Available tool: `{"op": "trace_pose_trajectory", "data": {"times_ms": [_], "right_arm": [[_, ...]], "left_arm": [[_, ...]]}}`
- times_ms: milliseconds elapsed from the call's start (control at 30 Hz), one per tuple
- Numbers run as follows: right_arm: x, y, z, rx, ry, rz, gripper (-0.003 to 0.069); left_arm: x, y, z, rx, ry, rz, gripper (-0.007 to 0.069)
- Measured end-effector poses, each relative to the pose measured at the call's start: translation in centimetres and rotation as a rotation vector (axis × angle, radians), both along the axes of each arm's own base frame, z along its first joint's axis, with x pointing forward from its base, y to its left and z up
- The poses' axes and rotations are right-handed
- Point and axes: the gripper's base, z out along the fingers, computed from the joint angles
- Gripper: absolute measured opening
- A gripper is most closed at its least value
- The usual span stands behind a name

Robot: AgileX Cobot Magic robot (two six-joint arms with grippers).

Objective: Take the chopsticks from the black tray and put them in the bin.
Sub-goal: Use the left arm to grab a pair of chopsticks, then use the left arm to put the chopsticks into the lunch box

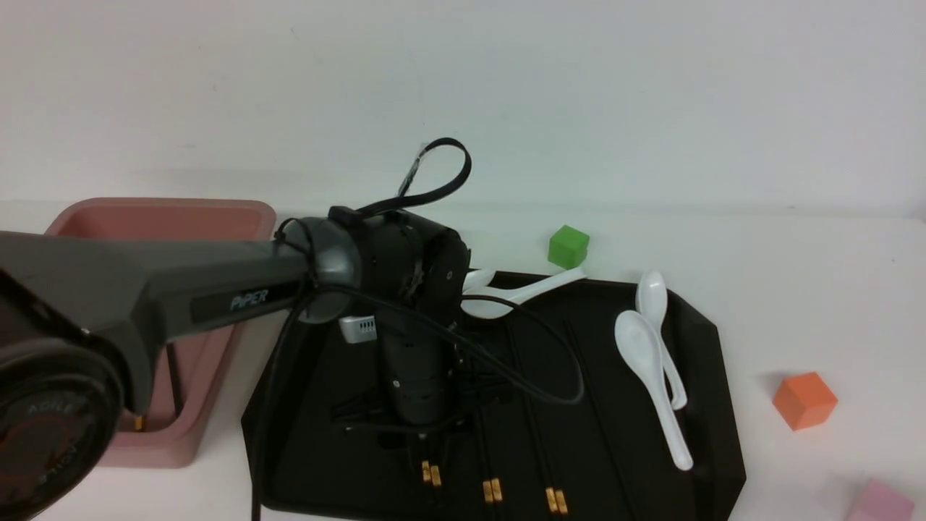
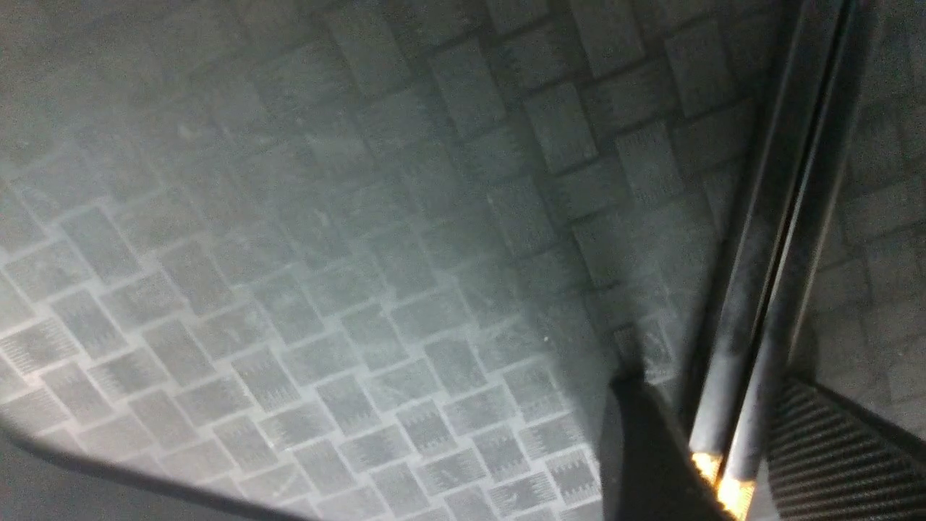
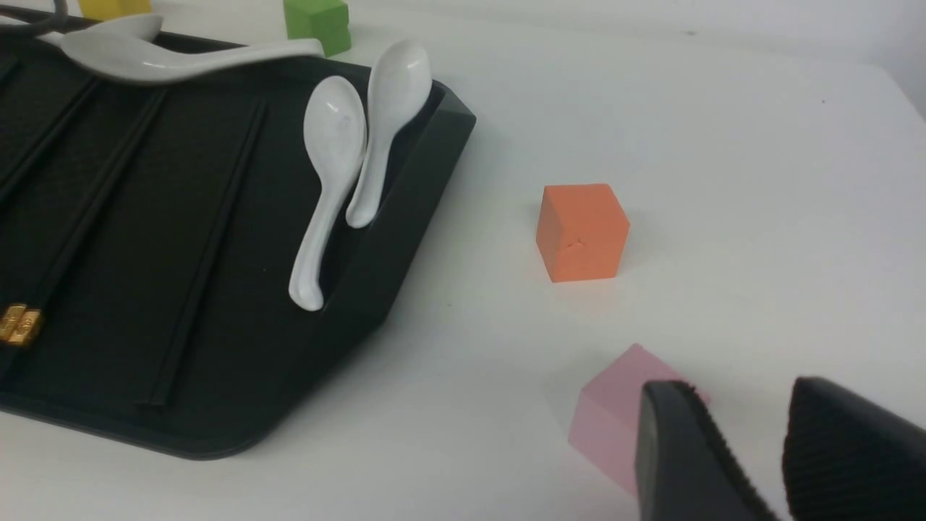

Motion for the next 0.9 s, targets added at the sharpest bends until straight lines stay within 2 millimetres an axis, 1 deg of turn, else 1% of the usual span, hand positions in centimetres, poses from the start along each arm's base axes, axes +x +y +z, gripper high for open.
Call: {"op": "trace_pose_trajectory", "data": {"times_ms": [67,133,167,233,467,567,600,633,667,700,733,767,800,867,900], "right_arm": [[0.0,0.0,0.0,0.0,0.0,0.0,0.024],[0.0,0.0,0.0,0.0,0.0,0.0,0.024],[0.0,0.0,0.0,0.0,0.0,0.0,0.024],[0.0,0.0,0.0,0.0,0.0,0.0,0.024],[0.0,0.0,0.0,0.0,0.0,0.0,0.024],[0.0,0.0,0.0,0.0,0.0,0.0,0.024],[0.0,0.0,0.0,0.0,0.0,0.0,0.024],[0.0,0.0,0.0,0.0,0.0,0.0,0.024],[0.0,0.0,0.0,0.0,0.0,0.0,0.024],[0.0,0.0,0.0,0.0,0.0,0.0,0.024],[0.0,0.0,0.0,0.0,0.0,0.0,0.024],[0.0,0.0,0.0,0.0,0.0,0.0,0.024],[0.0,0.0,0.0,0.0,0.0,0.0,0.024],[0.0,0.0,0.0,0.0,0.0,0.0,0.024],[0.0,0.0,0.0,0.0,0.0,0.0,0.024]], "left_arm": [[0.1,0.0,-0.1,0.001,-0.002,-0.001,0.0234],[0.1,-0.1,-0.1,0.001,-0.005,-0.003,0.019],[0.1,-0.1,-0.1,-0.001,-0.008,-0.004,0.0153],[0.1,-0.1,-0.1,0.0,-0.006,-0.004,0.0122],[-0.1,-0.1,0.5,-0.012,-0.008,0.008,0.0123],[-0.5,0.0,2.1,-0.044,-0.019,0.03,0.0123],[-0.5,0.0,2.1,-0.045,-0.018,0.03,0.0123],[-0.6,0.0,3.6,-0.069,-0.043,0.034,0.0123],[-0.8,0.1,4.5,-0.085,-0.06,0.036,0.0123],[-0.9,0.2,5.0,-0.091,-0.067,0.037,0.0123],[-1.2,0.4,6.6,-0.113,-0.099,0.035,0.0123],[-1.3,0.5,7.2,-0.121,-0.112,0.034,0.0123],[-1.7,0.9,8.9,-0.132,-0.152,0.027,0.0123],[-2.1,1.5,10.8,-0.131,-0.197,0.015,0.0123],[-2.3,1.8,11.4,-0.119,-0.213,0.008,0.0123]]}}
